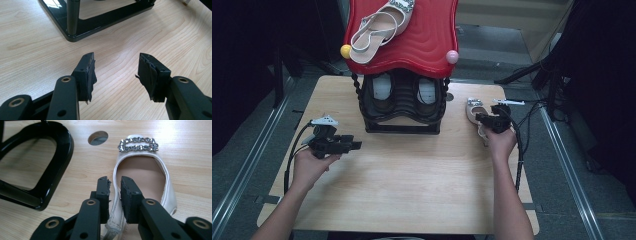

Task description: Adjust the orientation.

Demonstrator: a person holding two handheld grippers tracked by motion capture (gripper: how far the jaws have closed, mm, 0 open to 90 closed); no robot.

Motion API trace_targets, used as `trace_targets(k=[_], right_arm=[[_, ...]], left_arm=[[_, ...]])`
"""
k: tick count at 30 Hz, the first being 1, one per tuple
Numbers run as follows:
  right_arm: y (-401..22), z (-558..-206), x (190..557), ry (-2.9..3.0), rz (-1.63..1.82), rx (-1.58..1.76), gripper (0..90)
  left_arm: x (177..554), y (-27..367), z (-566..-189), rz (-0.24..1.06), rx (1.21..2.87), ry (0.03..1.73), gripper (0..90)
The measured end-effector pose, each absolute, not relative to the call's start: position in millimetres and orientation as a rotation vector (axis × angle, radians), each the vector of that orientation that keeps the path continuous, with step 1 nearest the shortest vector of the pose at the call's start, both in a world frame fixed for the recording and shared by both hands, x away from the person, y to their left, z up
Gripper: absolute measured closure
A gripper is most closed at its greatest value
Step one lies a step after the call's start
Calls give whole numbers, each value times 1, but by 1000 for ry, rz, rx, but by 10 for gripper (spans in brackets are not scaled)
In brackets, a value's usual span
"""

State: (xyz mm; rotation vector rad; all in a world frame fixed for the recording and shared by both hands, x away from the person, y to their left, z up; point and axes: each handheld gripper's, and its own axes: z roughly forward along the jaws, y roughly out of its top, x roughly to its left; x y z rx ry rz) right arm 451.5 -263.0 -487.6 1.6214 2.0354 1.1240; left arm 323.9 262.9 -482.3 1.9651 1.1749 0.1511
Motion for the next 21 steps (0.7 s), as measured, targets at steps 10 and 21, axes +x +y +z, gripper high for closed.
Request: trace_targets(k=[10,21], right_arm=[[-258,-497,453,2036,1080,1641,816],[-258,-499,454,2030,1061,1658,839]], left_arm=[[325,263,-483,148,1972,1173,482],[325,263,-483,148,1975,1170,483]])
